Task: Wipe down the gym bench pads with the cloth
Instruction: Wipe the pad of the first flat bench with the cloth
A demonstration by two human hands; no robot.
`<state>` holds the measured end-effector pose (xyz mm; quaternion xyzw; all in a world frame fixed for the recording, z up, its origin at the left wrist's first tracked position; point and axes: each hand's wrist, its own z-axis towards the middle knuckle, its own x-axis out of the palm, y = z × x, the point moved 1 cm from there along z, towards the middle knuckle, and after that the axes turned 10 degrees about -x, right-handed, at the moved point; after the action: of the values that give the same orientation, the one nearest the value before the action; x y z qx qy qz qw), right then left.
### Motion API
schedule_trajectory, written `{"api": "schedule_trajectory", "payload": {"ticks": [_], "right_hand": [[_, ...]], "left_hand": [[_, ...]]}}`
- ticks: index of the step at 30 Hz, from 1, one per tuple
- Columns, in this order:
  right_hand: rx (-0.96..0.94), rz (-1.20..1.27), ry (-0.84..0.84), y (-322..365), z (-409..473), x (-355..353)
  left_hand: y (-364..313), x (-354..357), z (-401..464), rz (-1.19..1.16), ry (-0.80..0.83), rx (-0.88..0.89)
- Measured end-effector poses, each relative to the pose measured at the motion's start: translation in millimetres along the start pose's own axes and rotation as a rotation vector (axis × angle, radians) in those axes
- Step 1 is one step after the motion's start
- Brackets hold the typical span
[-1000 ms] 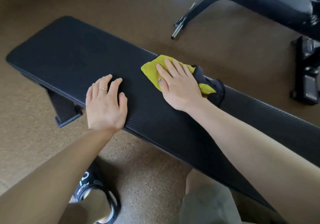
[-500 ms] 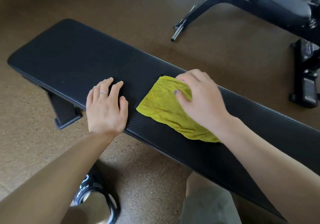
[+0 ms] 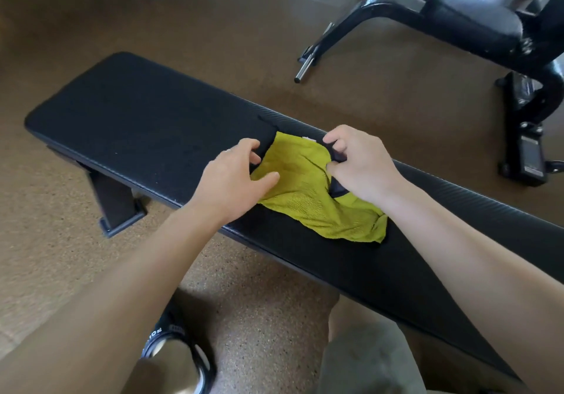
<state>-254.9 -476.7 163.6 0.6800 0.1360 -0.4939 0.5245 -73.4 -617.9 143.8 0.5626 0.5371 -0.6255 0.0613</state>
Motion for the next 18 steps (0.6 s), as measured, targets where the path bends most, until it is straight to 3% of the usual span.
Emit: {"api": "schedule_trajectory", "payload": {"ticks": [2, 4, 5, 7, 8, 9, 10, 12, 13, 18], "right_hand": [[-0.011, 0.067, -0.082, 13, -5, -9], [-0.033, 0.200, -0.082, 35, -13, -25], [-0.069, 0.301, 0.030, 50, -20, -34], [-0.116, 0.464, 0.499, 78, -38, -45], [-0.116, 0.471, 0.730, 86, -48, -44], [-0.138, 0.419, 0.828, 86, -55, -37], [-0.199, 0.294, 0.759, 80, -58, -25], [-0.332, -0.009, 0.370, 59, -55, 1], [-0.360, -0.120, 0.268, 49, -54, 14], [-0.547, -0.404, 0.217, 17, -65, 58]], "left_hand": [[2, 0, 1, -0.023, 0.025, -0.032], [2, -11, 5, -0.097, -0.059, -0.055], [2, -20, 7, -0.153, -0.120, -0.082], [4, -39, 13, -0.224, -0.203, -0.157], [8, -46, 16, -0.231, -0.219, -0.188], [15, -51, 18, -0.221, -0.227, -0.215], [24, -54, 19, -0.200, -0.233, -0.240], [40, -53, 17, -0.144, -0.244, -0.279], [47, -49, 15, -0.116, -0.251, -0.282], [65, -26, 10, 0.110, -0.340, -0.180]]}}
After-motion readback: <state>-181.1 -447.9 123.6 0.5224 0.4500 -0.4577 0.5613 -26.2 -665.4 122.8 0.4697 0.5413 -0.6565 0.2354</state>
